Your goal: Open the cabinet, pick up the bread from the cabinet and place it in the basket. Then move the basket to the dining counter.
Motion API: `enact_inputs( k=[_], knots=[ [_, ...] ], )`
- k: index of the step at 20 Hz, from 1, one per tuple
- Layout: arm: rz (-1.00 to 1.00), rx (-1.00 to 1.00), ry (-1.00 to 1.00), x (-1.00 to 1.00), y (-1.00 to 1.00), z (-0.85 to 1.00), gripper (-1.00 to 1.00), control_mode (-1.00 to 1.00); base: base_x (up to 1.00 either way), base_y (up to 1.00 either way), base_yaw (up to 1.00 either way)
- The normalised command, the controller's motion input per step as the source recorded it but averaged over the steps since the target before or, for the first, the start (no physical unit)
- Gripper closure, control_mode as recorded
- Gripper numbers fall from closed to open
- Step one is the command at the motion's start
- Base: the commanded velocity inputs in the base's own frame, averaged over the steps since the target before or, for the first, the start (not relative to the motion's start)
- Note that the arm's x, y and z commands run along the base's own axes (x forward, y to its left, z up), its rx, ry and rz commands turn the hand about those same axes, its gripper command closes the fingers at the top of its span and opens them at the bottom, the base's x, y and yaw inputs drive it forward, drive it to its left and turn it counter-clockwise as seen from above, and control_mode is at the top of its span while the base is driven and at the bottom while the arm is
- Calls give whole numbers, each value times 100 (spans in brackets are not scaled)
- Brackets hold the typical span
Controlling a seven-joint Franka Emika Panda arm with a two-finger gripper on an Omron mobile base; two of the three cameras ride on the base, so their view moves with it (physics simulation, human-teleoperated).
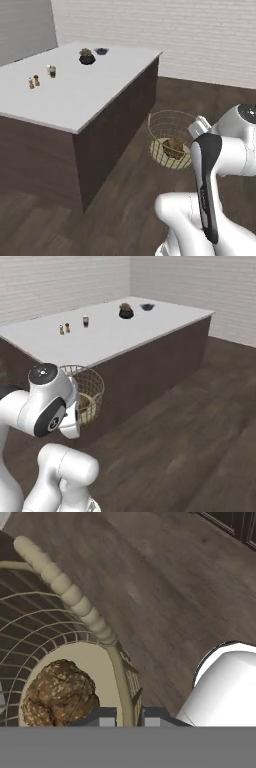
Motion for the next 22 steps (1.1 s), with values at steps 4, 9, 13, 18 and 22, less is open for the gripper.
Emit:
enact_inputs(
  k=[4,9,13,18,22],
  knots=[
    [0,0,0,0,0,0,100,100,44,-48,81],
    [0,0,0,0,0,0,100,100,57,-19,61],
    [0,0,0,0,0,0,100,100,83,79,29],
    [0,0,0,0,0,0,100,100,100,97,6],
    [0,0,0,0,0,0,100,100,100,97,-4]
  ],
)
